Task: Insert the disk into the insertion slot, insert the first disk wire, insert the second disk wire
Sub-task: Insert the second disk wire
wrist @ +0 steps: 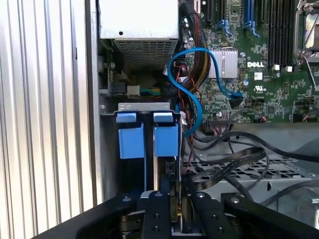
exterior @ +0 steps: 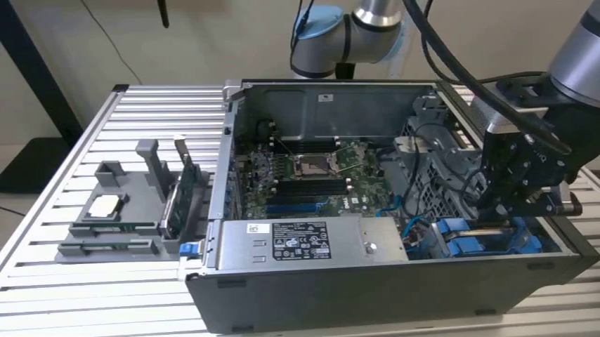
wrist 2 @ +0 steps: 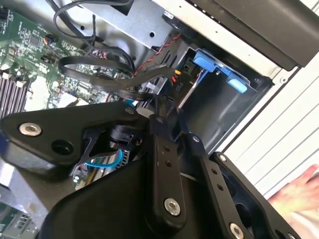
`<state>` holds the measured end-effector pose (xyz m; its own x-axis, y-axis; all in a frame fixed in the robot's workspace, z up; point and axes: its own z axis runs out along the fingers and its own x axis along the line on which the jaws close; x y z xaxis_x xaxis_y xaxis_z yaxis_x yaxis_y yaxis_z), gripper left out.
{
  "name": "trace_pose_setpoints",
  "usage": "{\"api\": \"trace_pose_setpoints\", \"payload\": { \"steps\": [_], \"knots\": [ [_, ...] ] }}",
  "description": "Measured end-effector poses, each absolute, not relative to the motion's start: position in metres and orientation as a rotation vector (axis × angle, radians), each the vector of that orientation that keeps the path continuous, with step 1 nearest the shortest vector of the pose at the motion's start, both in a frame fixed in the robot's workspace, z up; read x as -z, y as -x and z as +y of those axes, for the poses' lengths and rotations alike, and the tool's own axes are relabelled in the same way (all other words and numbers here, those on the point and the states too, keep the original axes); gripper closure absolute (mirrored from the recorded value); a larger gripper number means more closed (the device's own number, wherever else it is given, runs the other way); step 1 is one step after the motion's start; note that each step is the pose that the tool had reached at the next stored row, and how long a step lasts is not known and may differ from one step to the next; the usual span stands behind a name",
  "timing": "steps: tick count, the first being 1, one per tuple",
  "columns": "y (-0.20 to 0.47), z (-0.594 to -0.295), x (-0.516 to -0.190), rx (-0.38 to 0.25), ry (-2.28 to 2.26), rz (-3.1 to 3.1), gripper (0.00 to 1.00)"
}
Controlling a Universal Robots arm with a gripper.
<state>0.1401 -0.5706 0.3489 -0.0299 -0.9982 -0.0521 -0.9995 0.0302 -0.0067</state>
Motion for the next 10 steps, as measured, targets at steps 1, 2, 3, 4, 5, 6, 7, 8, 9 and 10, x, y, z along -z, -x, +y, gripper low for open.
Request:
{"api": "trace_pose_setpoints", "payload": {
  "steps": [1,2,3,4,5,6,7,8,9,10],
  "knots": [
    [-0.140,-0.571,-0.350,-0.049,2.158,2.224,0.76],
    [-0.140,-0.571,-0.352,-0.049,2.158,2.224,0.76],
    [-0.140,-0.571,-0.353,-0.049,2.158,2.224,0.76],
    [-0.140,-0.571,-0.354,-0.049,2.158,2.224,0.76],
    [-0.140,-0.571,-0.355,-0.049,2.158,2.224,0.76],
    [-0.140,-0.571,-0.356,-0.049,2.158,2.224,0.76],
    [-0.140,-0.571,-0.357,-0.049,2.158,2.224,0.76],
    [-0.140,-0.571,-0.358,-0.049,2.158,2.224,0.76],
    [-0.140,-0.571,-0.359,-0.049,2.158,2.224,0.76],
    [-0.140,-0.571,-0.361,-0.049,2.158,2.224,0.76]
  ]
}}
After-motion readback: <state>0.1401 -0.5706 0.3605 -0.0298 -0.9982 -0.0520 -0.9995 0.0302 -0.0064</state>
